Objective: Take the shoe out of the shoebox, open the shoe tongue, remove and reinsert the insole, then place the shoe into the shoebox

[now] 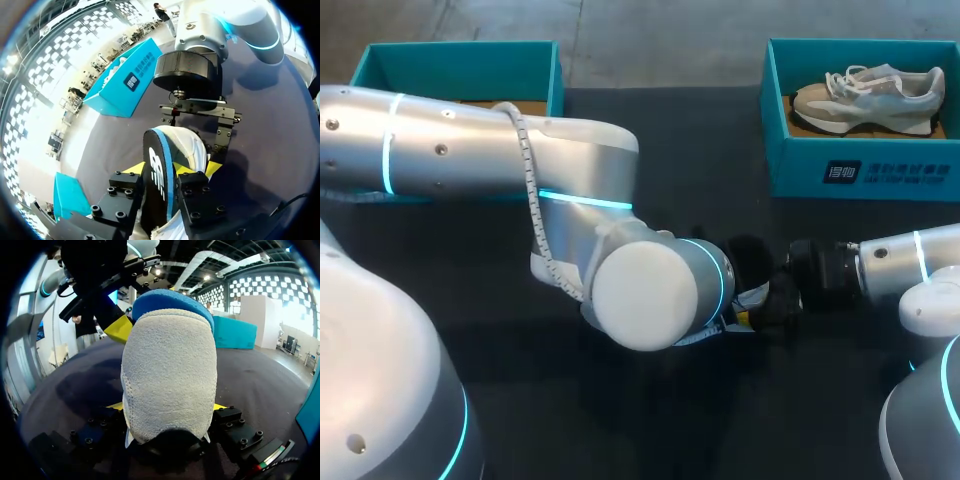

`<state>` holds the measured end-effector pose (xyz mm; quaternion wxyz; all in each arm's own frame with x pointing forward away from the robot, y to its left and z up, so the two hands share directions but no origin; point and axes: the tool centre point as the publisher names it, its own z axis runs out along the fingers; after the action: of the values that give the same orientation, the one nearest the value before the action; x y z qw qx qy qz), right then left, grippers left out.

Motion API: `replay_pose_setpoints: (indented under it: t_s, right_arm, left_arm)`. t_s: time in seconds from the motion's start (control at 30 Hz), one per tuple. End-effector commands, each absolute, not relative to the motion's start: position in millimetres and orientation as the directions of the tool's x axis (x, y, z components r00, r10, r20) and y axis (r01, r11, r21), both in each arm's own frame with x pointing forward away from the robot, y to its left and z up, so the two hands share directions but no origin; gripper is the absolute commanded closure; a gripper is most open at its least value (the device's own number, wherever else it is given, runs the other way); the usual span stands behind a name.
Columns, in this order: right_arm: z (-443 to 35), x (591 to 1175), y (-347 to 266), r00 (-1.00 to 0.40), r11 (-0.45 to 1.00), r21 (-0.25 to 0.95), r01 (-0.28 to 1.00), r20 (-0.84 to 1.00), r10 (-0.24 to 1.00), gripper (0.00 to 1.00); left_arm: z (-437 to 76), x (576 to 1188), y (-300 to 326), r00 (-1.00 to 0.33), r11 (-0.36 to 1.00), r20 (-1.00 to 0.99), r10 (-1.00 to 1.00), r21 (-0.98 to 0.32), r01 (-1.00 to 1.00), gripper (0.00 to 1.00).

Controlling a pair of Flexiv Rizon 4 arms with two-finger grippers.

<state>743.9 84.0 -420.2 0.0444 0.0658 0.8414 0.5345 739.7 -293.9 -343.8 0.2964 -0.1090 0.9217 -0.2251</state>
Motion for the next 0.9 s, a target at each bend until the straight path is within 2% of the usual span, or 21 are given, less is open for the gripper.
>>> replay_pose_setpoints:
  t_s: [0.03, 0.17, 0.3, 0.9]
  right_arm:
    - [-419.1, 742.9, 84.4, -0.987, 0.424, 0.903, 0.063, -0.005, 0.159, 1.0]
    - [-419.1, 742.9, 84.4, -0.987, 0.424, 0.903, 0.063, -0.005, 0.159, 1.0]
    - [-419.1, 742.9, 84.4, -0.987, 0.424, 0.903, 0.063, -0.005, 0.159, 1.0]
    - [-419.1, 742.9, 84.4, -0.987, 0.424, 0.903, 0.063, -0.005, 0.159, 1.0]
  left_arm:
    - [-343.4, 738.2, -293.3, -0.799, 0.875, -0.498, -0.336, -0.48, -0.068, 0.7]
    - [-342.9, 736.0, -292.9, -0.798, 0.875, -0.5, -0.336, -0.48, -0.068, 0.78]
    - [-343.4, 735.0, -293.4, -0.797, 0.876, -0.502, -0.336, -0.477, -0.068, 1.0]
    - [-308.4, 715.1, -303.5, -0.812, 0.832, -0.486, -0.324, -0.555, 0.0, 1.0]
